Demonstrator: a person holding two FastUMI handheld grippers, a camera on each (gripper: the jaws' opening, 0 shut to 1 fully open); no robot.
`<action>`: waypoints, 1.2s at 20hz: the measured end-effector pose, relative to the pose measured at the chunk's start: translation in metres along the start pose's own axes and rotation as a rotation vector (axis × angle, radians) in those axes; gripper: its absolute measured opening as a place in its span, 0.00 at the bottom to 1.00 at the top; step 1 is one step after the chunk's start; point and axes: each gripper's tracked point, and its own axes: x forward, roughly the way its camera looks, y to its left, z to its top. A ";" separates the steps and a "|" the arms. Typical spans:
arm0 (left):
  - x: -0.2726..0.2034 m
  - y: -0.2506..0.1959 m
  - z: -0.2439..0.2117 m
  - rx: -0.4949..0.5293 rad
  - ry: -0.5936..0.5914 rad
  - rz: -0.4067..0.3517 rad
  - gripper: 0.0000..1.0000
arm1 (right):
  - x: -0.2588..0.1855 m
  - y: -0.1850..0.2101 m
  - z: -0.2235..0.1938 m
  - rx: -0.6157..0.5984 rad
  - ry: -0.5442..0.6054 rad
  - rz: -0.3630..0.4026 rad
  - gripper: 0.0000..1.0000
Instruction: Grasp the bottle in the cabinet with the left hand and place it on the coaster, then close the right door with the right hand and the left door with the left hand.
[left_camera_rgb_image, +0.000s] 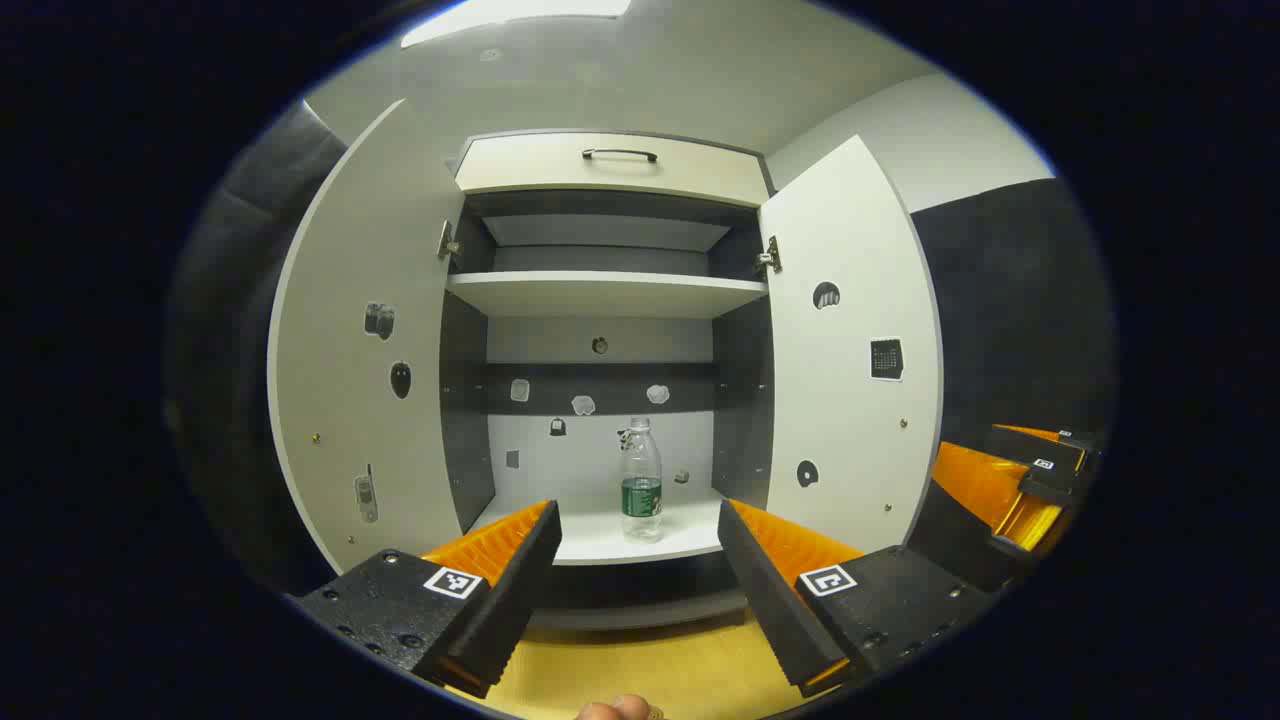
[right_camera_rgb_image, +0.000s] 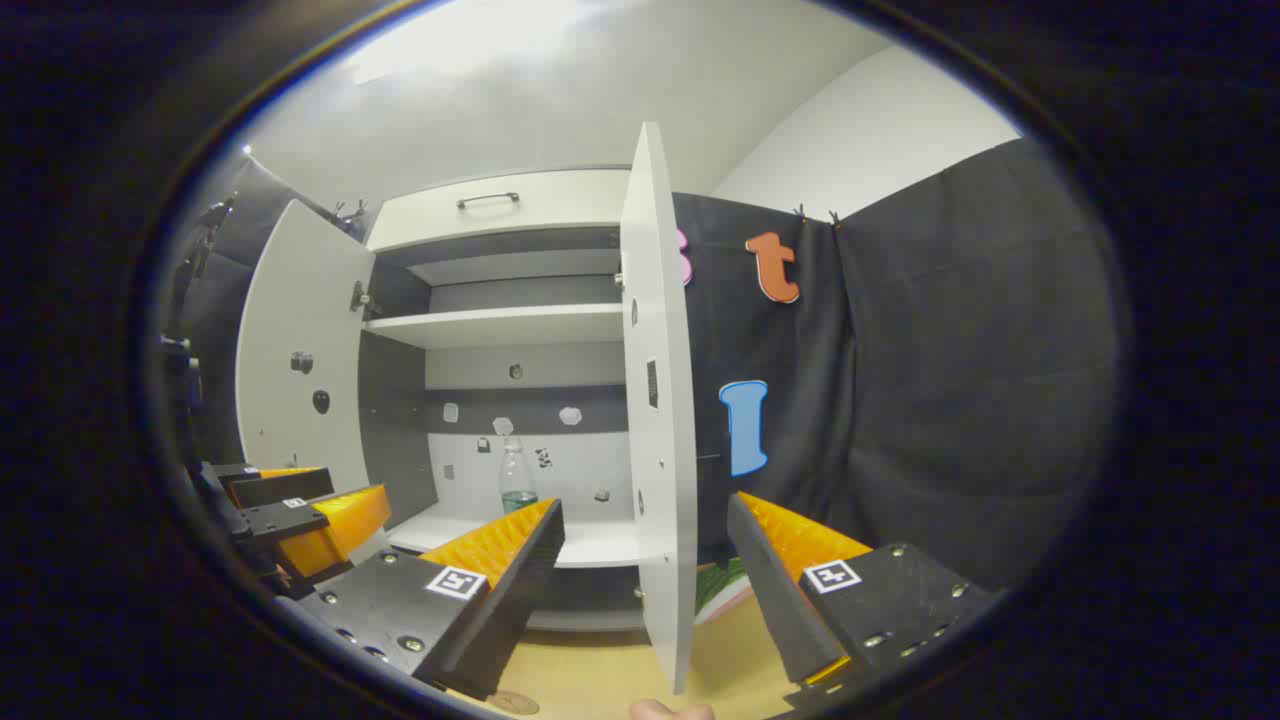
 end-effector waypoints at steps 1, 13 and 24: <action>0.000 0.000 0.001 -0.006 -0.002 -0.002 0.99 | 0.001 0.002 0.001 0.000 0.000 0.003 1.00; 0.002 -0.010 -0.004 -0.041 0.011 -0.021 0.99 | -0.008 -0.005 0.012 -0.047 -0.011 -0.039 1.00; 0.053 0.006 -0.005 -0.014 -0.023 -0.006 0.99 | -0.015 -0.022 0.016 -0.056 -0.020 -0.073 1.00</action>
